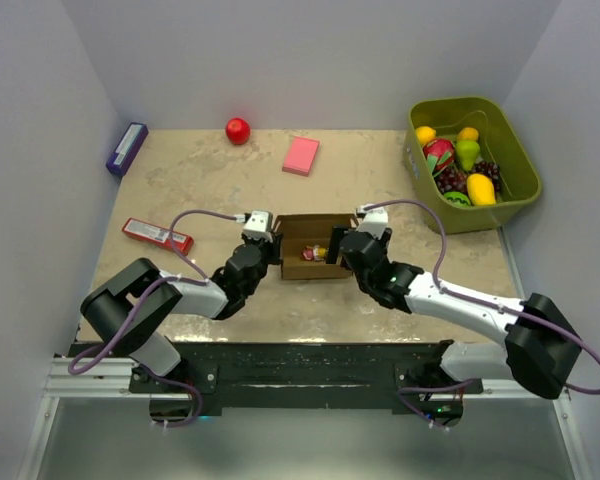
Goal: Fold the paper box
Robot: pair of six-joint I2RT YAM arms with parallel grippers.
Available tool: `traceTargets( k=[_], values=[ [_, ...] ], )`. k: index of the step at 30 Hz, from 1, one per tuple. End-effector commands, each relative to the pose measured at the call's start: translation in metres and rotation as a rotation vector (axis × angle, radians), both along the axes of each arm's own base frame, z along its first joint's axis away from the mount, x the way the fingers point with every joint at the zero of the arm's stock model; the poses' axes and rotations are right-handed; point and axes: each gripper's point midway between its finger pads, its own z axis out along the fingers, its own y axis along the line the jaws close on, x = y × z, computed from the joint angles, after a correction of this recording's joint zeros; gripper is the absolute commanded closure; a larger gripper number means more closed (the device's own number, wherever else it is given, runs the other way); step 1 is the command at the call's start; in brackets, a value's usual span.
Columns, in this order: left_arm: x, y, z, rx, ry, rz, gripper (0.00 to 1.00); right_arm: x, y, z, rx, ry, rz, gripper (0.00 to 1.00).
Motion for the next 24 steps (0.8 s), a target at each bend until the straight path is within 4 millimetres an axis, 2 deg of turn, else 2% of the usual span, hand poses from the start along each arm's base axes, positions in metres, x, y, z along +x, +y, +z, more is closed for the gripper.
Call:
traceTargets(
  k=[1,7,13,17,18,24],
  values=[
    [-0.02,0.003,-0.039,0.192,0.071,-0.104,1.0,0.009,-0.015,0.006,-0.021,0.056,0.142,0.15],
    [-0.021,0.002,-0.038,0.195,0.073,-0.113,1.0,0.014,-0.014,0.022,-0.075,0.006,0.207,0.21],
    [-0.02,0.001,-0.034,0.204,0.063,-0.12,1.0,0.021,-0.008,0.024,-0.096,-0.008,0.236,0.3],
    [-0.02,0.002,-0.033,0.211,0.06,-0.12,1.0,0.025,-0.013,0.02,-0.123,-0.006,0.204,0.36],
    [-0.02,0.002,-0.034,0.214,0.061,-0.12,1.0,0.025,-0.014,0.015,-0.134,0.004,0.202,0.39],
    [-0.02,0.002,-0.033,0.212,0.06,-0.123,1.0,0.036,-0.011,0.017,-0.141,-0.03,0.184,0.55]
  ],
)
